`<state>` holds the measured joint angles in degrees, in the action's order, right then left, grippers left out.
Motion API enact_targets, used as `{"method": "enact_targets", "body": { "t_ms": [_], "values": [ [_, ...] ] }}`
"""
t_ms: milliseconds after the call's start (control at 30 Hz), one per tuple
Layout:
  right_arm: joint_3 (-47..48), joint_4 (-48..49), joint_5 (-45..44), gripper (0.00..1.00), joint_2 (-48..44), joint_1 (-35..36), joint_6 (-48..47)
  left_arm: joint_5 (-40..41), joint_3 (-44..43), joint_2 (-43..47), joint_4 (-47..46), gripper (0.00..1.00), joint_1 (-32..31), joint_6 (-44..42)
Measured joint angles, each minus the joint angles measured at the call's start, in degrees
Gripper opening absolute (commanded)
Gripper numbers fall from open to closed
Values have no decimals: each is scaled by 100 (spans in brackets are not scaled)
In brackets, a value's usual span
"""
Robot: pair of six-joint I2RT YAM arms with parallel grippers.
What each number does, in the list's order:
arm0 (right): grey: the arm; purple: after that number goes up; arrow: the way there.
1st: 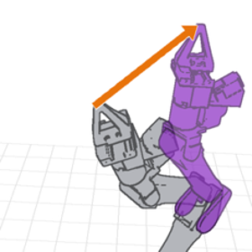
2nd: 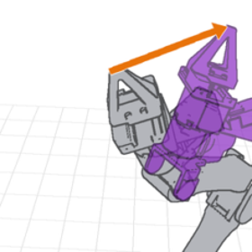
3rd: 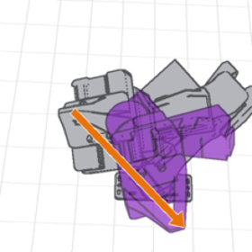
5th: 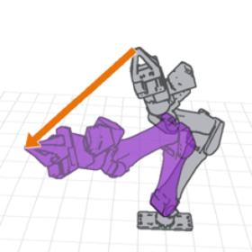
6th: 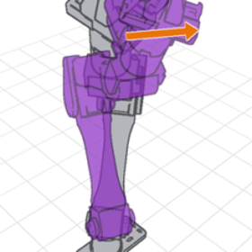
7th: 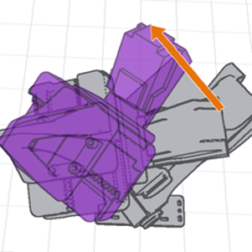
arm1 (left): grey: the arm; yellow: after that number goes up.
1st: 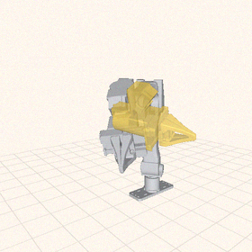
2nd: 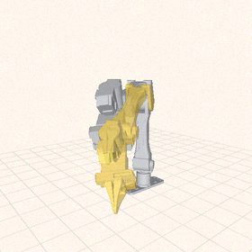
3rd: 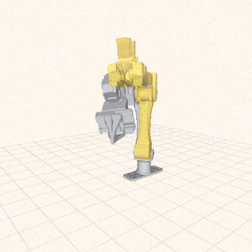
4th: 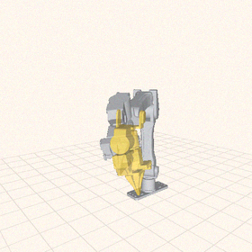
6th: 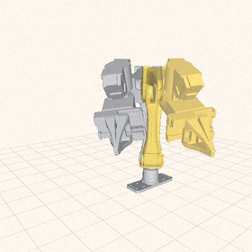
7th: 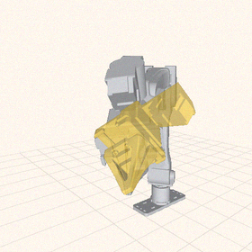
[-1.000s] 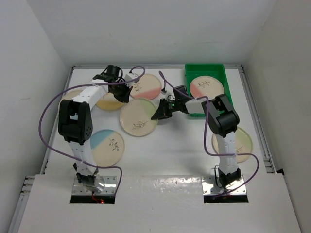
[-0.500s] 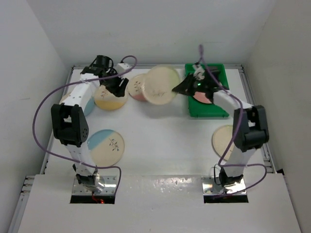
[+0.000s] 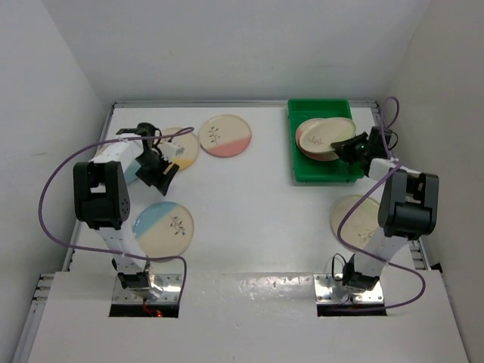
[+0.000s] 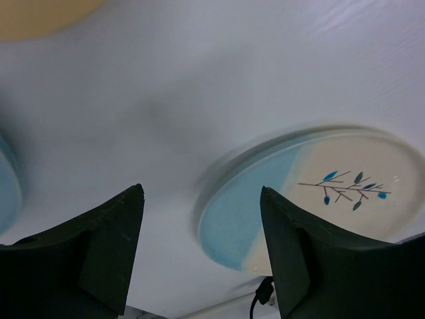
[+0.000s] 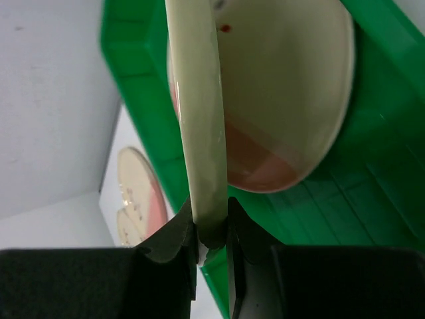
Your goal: Place the plates into the plastic bin on the countertop
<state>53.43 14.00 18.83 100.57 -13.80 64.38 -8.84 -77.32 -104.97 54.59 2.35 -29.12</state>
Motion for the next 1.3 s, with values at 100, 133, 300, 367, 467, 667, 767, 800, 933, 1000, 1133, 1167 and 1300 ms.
{"method": "enact_targets", "body": {
  "t_ms": [100,133,300,367,467,667,767,800,933,1000,1133,1167,1300],
  "values": [
    [-44,-68,-120,0,96,68,39,192,234,11,-35,73,153,11],
    [-44,-26,-129,0,125,83,39,236,295,11,-76,73,216,22],
    [81,120,-57,7,498,105,61,380,533,11,-339,73,420,33],
    [199,125,13,18,632,83,57,411,608,9,-409,72,459,48],
    [328,-52,-4,23,656,92,-7,411,682,9,-455,72,505,63],
    [728,-859,-247,30,938,111,-251,415,704,9,-498,72,575,33],
    [1139,-1384,-326,32,1226,92,-334,402,713,7,-511,72,579,-28],
    [1252,-1499,-348,38,1290,92,-354,398,717,4,-514,72,588,-46],
    [1445,-1744,-538,54,1379,127,-485,391,800,-17,-566,72,629,-85],
    [1543,-1845,-599,58,1377,153,-562,391,852,-22,-557,72,662,-90],
    [1740,-2144,-752,63,1379,247,-774,352,861,-24,-557,72,715,-105],
    [1816,-2295,-835,63,1370,280,-870,341,861,-35,-555,70,719,-111],
    [1982,-2968,-1436,77,1333,448,-1349,142,861,-164,-433,61,734,-214]
  ]
}}
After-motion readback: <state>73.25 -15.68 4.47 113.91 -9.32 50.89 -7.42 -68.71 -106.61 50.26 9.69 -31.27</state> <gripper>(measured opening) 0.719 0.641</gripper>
